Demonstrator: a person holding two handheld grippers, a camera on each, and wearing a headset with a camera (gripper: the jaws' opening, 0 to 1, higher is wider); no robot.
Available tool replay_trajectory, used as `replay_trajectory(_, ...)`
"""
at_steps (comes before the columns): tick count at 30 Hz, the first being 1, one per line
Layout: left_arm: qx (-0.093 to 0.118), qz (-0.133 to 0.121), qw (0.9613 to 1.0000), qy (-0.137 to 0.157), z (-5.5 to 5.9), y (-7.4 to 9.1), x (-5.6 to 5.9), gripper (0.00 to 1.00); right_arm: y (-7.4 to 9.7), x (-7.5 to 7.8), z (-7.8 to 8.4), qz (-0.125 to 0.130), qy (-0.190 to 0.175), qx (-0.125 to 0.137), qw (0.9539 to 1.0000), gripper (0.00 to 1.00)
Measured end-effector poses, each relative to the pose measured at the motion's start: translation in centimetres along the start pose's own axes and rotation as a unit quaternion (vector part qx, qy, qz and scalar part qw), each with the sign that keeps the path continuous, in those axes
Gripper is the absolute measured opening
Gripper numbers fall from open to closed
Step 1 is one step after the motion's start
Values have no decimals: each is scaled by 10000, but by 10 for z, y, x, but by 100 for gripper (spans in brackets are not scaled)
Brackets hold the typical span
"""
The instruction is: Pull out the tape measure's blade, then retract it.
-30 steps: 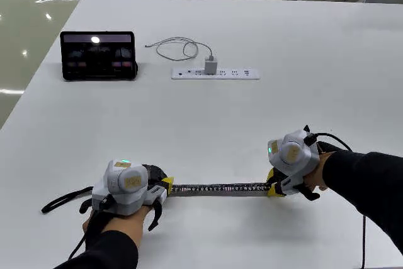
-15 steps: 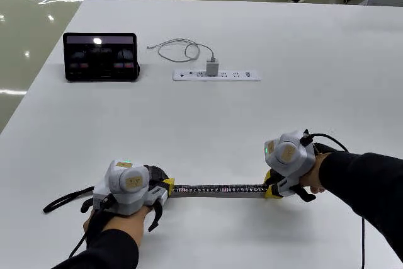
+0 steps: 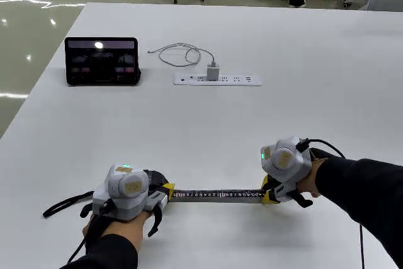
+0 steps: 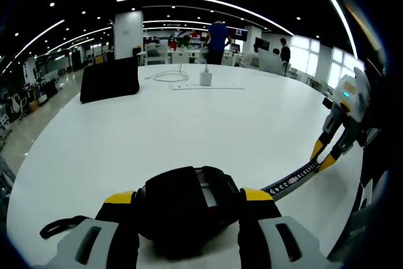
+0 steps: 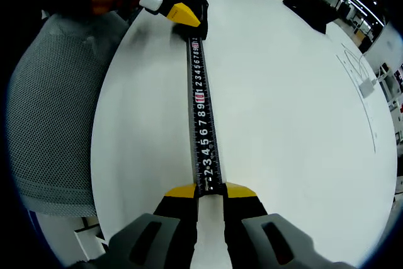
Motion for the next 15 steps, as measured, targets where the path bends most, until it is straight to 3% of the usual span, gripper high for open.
replay_trajectory(15, -26, 1, 10000, 19, 0, 0, 0, 60, -4, 2, -9, 7, -15, -91, 10000, 11)
Point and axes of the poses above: the centre of the closed fingertips' face, and the gripper's own axes: y roughly backward along the fingers, x roughly to its right, z roughly out of its underside, the point moved 8 cm from there along y, roughly backward along the fingers, and after that the axes turned 8 degrees about y, right-handed, at the moved point
